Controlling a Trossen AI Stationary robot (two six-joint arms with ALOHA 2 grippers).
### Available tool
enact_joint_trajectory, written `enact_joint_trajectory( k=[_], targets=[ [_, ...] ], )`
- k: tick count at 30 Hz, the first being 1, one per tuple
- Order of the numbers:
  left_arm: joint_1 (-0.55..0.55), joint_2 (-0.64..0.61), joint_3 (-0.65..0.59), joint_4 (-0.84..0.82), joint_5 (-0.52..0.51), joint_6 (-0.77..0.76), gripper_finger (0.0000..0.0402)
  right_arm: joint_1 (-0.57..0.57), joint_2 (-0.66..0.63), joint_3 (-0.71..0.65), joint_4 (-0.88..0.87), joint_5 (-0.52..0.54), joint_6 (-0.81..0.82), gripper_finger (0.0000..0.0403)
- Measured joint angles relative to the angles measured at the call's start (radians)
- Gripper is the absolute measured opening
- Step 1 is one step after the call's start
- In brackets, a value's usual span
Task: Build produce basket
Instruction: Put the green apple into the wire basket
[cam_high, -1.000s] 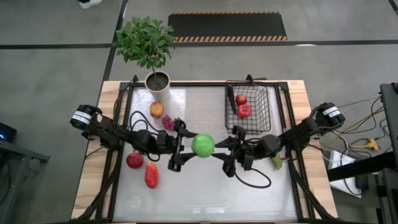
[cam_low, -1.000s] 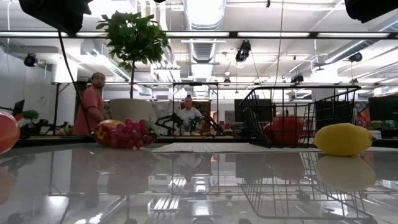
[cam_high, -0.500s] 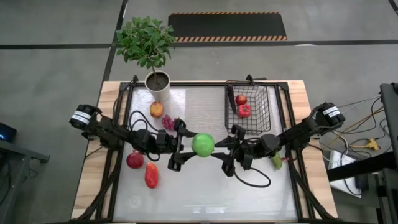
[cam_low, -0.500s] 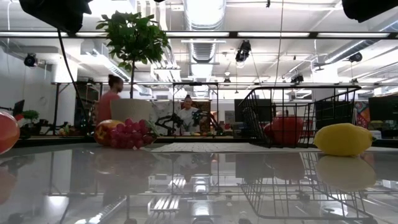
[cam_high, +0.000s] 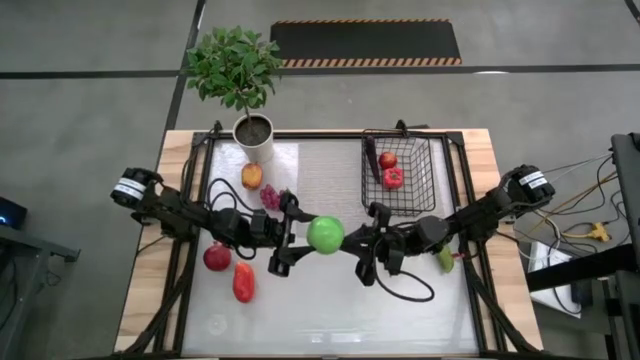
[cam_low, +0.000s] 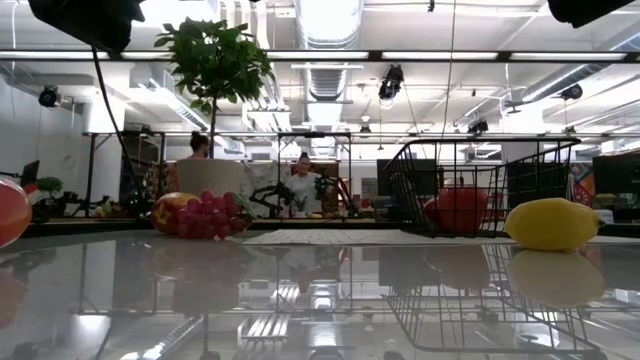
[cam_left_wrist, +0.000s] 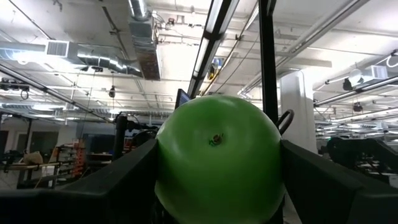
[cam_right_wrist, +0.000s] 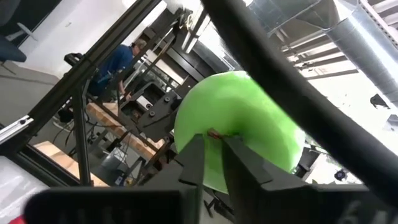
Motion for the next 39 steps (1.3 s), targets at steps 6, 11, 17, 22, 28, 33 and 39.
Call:
enact_joint_trajectory(
  k=[6, 11, 17, 22, 28, 33, 39],
  targets=[
    [0.000, 0.000, -0.007, -0.002, -0.002, 0.000, 0.0286, 0.000, 0.000, -0.001, -0.007, 0.001, 0.000, 0.0009],
    [0.000, 0.000, -0.012, -0.002, -0.005, 0.000, 0.0286, 0.000, 0.000, -0.001, -0.006, 0.005, -0.001, 0.0008],
    [0.001, 0.001, -0.045, 0.028, -0.007, 0.008, 0.0290, 0.000, 0.000, -0.002, -0.009, 0.012, 0.017, 0.0009],
    [0.002, 0.004, -0.082, 0.092, -0.010, 0.008, 0.0292, -0.002, 0.000, -0.002, -0.005, 0.016, 0.014, 0.0029],
    [0.001, 0.010, -0.075, 0.097, -0.003, -0.022, 0.0292, -0.003, 0.000, 0.000, 0.000, -0.011, -0.009, 0.0086],
    [0.001, 0.032, -0.048, 0.105, 0.007, -0.026, 0.0292, -0.008, 0.000, 0.000, 0.020, -0.071, -0.021, 0.0129],
    [0.002, 0.038, -0.045, 0.109, 0.029, -0.025, 0.0292, -0.037, 0.000, 0.000, 0.030, -0.131, -0.001, 0.0126]
  ],
)
